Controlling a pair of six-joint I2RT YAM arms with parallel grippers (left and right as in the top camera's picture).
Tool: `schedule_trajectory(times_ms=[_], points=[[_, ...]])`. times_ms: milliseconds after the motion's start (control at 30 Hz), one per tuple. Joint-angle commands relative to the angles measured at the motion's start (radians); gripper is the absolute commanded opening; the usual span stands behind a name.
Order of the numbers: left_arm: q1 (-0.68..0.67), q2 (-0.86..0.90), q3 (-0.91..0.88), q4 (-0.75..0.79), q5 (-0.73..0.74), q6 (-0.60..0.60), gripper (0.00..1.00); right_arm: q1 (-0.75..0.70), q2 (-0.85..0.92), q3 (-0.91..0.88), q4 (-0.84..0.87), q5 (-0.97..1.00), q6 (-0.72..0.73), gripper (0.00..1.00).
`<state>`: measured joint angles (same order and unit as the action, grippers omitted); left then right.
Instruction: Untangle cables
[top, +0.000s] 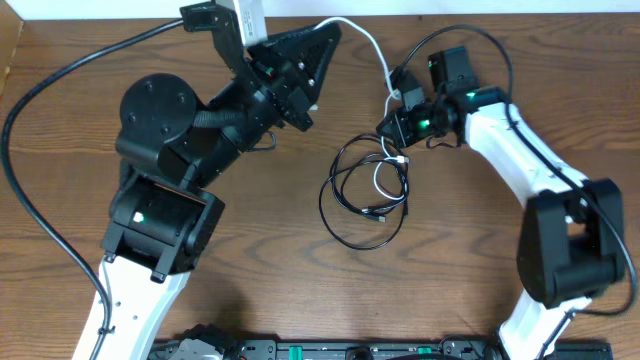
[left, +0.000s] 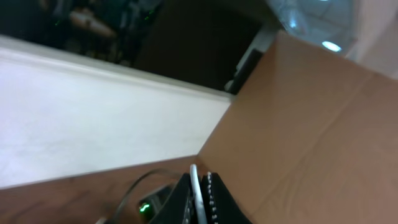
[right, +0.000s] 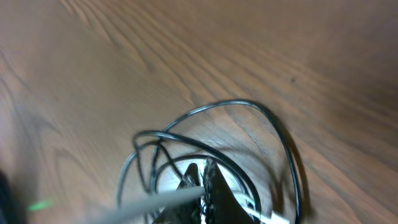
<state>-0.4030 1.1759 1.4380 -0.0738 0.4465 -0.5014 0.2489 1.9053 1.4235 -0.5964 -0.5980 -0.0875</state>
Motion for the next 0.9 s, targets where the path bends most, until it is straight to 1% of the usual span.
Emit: schedule_trajectory(times_ms=[0,100,200,367,467,533,600,700,767,867], points=[[0.048,-0.002,0.025,-0.048,0.013,-0.008,0.07,-0.014,-0.206,0.099,-0.021,-0.010,0.075,0.01],[0.079,0.006,0.025,-0.095,0.013,-0.005,0.07,-0.014,-0.317,0.130,-0.024,0.026,0.148,0.01],[0.101,0.015,0.025,-0.151,0.013,-0.005,0.08,-0.014,-0.426,0.134,-0.027,0.156,0.282,0.01],[0.117,0.031,0.024,-0.231,0.013,0.026,0.08,-0.014,-0.527,0.134,-0.055,0.228,0.320,0.01],[0.117,0.040,0.024,-0.266,0.013,0.037,0.08,-0.014,-0.539,0.134,-0.096,0.333,0.354,0.01],[0.117,0.045,0.024,-0.280,0.013,0.038,0.08,-0.021,-0.538,0.134,-0.093,0.333,0.354,0.01],[0.117,0.051,0.024,-0.285,0.014,0.056,0.08,-0.033,-0.547,0.147,-0.075,0.288,0.353,0.01],[0.117,0.056,0.023,-0.285,0.013,0.056,0.09,-0.060,-0.566,0.217,-0.034,0.198,0.353,0.01],[0.117,0.059,0.023,-0.285,0.014,0.058,0.12,-0.071,-0.578,0.266,-0.014,0.196,0.352,0.01],[0.117,0.059,0.023,-0.292,0.013,0.063,0.13,-0.071,-0.588,0.311,0.013,0.194,0.338,0.01]])
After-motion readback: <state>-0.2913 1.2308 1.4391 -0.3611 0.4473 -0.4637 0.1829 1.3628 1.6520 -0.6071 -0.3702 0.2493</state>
